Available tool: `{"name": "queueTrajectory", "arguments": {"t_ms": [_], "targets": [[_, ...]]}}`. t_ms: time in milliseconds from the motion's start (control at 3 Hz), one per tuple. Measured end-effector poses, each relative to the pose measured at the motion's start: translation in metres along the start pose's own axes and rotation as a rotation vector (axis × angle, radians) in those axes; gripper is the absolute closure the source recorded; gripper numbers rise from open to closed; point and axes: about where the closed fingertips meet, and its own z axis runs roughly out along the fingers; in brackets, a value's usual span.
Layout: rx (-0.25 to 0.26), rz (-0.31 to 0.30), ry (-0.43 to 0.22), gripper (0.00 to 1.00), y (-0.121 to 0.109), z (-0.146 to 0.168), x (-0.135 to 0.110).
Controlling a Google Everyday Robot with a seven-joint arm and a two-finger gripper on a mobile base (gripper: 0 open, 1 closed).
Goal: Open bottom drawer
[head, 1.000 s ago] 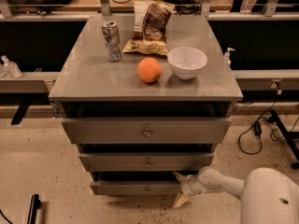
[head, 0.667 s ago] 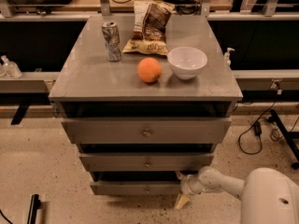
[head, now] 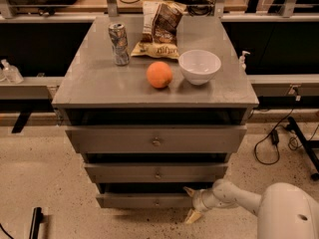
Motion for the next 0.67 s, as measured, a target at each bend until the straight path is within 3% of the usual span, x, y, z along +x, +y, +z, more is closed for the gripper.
{"name": "queueTrajectory", "arguments": {"t_ms": [667], "targets": [[-0.068,-0.02,0.006,0.61,0.026,-0.005,-0.005]]}}
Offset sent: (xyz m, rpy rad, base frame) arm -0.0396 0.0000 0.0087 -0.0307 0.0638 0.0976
